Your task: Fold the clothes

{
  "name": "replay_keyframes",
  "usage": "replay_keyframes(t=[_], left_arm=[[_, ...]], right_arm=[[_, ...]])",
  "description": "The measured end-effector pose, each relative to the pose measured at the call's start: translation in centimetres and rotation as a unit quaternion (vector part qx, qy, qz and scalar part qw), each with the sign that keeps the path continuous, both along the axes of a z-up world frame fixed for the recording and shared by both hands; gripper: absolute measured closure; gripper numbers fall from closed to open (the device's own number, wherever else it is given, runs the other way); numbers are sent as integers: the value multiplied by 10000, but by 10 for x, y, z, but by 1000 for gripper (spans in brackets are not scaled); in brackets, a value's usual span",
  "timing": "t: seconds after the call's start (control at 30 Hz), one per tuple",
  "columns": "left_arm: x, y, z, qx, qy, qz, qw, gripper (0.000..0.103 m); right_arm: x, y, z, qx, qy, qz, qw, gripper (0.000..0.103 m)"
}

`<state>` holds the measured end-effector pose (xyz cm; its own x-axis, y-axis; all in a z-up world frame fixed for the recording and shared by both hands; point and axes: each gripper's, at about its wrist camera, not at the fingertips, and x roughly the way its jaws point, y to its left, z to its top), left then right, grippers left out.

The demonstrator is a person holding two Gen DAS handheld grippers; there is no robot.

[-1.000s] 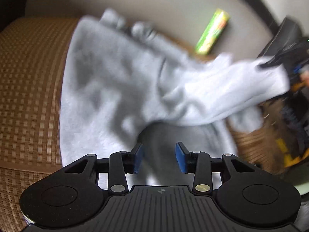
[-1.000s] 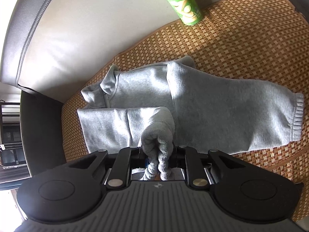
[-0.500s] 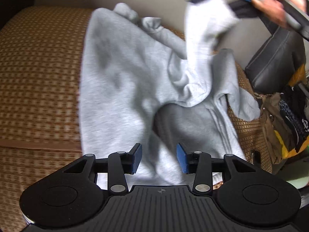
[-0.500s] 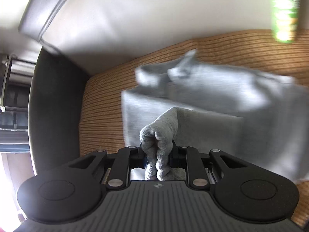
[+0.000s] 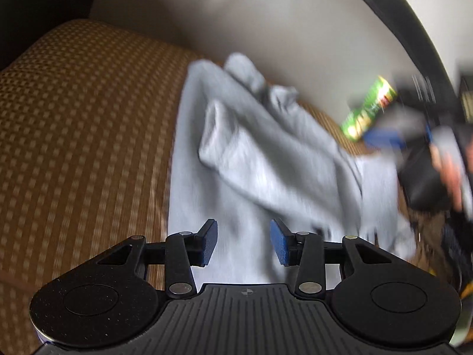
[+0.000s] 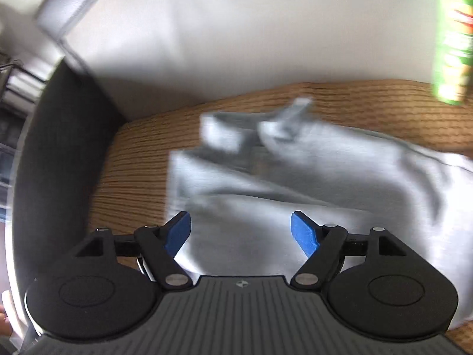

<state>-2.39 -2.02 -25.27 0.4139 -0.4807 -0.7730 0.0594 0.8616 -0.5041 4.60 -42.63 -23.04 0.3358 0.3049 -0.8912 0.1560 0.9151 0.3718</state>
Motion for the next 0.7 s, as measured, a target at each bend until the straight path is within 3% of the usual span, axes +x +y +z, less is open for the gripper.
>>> replay_keyframes(t=[0.13,0.27,0.33,0.4,0.43,0.47,0.53,0.7], left_arm=[[18,-14,1,-69,-202,528,9984,48],[33,-53,21,7,-780,43,9969,44],[43,-78,12,448,-884,-253,9947,36],[57,-94,-22,895,-355,-496,9941,36],[63,-98,-42,1144,97,-559,9918,41],[62,-99,-45,1271,174,-577,9901,53],[53,-98,-34,1322,61,-622,9892,51],[13,-114,24,1039,-673,-1084,9864,38]], right_arm=[[-34,-29,-36,-438,213,-206,9986,24],[-50,-30,-66,-412,205,-113,9989,34],[-51,-24,-81,-350,218,-31,9991,34],[-52,-17,-96,-288,231,52,9993,34],[-52,-15,-103,-315,280,123,9990,33],[-52,-13,-107,-402,373,224,9982,33],[-59,-21,-91,-354,205,353,9985,38],[-133,-95,26,-127,-869,306,9957,30]])
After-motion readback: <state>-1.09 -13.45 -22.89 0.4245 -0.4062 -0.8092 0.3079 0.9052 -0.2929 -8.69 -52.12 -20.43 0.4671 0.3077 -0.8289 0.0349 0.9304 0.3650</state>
